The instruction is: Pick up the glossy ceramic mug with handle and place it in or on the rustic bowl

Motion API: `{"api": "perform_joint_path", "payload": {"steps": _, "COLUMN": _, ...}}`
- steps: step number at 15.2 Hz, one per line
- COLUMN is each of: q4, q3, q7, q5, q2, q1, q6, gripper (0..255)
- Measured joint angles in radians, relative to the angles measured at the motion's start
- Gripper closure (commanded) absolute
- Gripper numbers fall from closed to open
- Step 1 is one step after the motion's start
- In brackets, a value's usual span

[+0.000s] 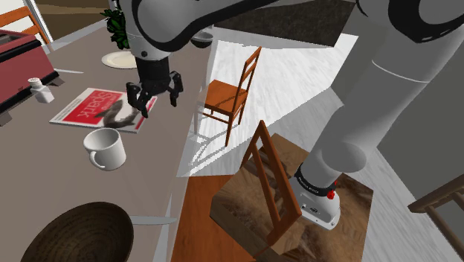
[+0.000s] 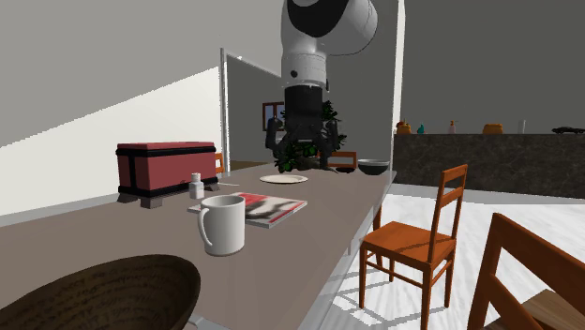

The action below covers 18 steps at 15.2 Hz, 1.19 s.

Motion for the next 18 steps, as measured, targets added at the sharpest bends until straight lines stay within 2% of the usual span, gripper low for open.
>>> {"api": "perform_joint_path", "payload": {"steps": 4, "q4": 0.127, "q3": 0.019, "q7": 0.070, "q5": -0.062, "q2": 0.157, "q1": 0.033, "q6": 0.029, "gripper": 0}}
{"api": "perform_joint_path", "payload": {"steps": 10, "q4": 0.333, "q3": 0.024, "q7": 0.165, "q5": -0.149, "q2": 0.375, "q1": 0.113, "q6": 0.038, "gripper": 0}}
{"api": "perform_joint_path", "payload": {"steps": 18, "q4": 0.316, "q3": 0.013, "q7": 0.187, "q5": -0.178, "q2": 0.440, "q1": 0.133, "q6": 0.118, "gripper": 0}}
